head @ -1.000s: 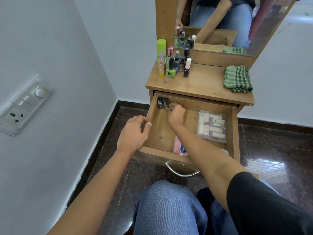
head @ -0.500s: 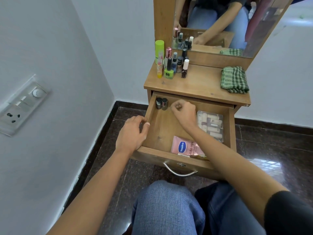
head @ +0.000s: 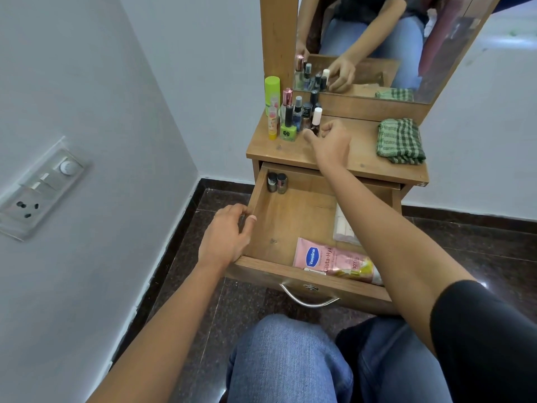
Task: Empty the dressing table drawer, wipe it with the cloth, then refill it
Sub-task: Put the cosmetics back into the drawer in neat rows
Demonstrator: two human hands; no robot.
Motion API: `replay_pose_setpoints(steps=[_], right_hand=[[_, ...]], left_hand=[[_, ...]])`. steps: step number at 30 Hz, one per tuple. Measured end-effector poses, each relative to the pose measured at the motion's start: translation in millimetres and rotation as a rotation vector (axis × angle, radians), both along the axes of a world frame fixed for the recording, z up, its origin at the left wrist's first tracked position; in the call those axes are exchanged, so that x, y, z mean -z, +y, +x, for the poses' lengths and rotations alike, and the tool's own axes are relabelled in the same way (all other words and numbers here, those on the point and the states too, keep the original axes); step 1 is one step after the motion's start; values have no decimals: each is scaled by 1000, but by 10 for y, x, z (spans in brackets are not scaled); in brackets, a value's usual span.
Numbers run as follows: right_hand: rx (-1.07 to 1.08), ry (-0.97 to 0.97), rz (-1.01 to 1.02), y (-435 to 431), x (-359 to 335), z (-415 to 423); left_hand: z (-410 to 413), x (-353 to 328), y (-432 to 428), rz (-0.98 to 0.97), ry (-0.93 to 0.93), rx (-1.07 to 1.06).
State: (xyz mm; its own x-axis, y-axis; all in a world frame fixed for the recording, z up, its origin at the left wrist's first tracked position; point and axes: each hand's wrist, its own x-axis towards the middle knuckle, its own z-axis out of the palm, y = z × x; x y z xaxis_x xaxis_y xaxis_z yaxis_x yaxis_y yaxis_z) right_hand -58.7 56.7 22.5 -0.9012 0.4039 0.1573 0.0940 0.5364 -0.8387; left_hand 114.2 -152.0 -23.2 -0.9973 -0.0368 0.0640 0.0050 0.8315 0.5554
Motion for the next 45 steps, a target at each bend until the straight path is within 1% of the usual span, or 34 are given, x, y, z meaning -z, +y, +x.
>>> replay_pose_setpoints(steps=[7, 9, 11, 14, 16, 18, 20, 21, 22, 24, 26, 28, 30, 33, 40, 45], right_hand=[[60, -9, 38, -32, 45, -85], [49, 17, -7, 1, 73, -65], [23, 85, -109, 45, 68, 12], [-104, 222, -259, 112, 98, 243], [-226, 251, -301, 149, 197, 469], [-354, 239, -244, 165, 359, 692], [-415, 178, -90, 150, 553, 840], [-402, 128, -42, 135, 646, 868], [-368, 69, -36, 116, 726, 871], [-309, -42, -79, 73, 834, 832], [-287, -120, -91, 39, 915, 767], [-263, -167, -47, 25, 987, 715], [-233, -177, 0, 26, 1025, 687], [-195, -181, 12, 20, 1049, 658], [-99, -197, 3, -66, 1098, 659], [-14, -193, -59, -112, 1068, 656]], left_hand=[[4, -6, 3, 5, -8, -5], [4, -10, 7, 12, -9, -2], [0, -18, 9, 14, -10, -3], [2, -24, 12, 18, -9, -1], [7, -24, 11, 18, -2, 1], [11, -18, 5, 19, 2, 1], [10, -19, 7, 17, 6, 4], [8, -20, 12, 16, 5, 5], [9, -21, 13, 15, 2, 4], [9, -25, 13, 16, -4, 3], [10, -24, 8, 15, -6, 4], [8, -21, 2, 9, -8, 6], [3, -18, 1, 3, -6, 8], [-5, -10, -3, 0, -1, 9], [-2, 11, -5, 13, -3, 6], [-9, 23, -9, 3, -4, 4]])
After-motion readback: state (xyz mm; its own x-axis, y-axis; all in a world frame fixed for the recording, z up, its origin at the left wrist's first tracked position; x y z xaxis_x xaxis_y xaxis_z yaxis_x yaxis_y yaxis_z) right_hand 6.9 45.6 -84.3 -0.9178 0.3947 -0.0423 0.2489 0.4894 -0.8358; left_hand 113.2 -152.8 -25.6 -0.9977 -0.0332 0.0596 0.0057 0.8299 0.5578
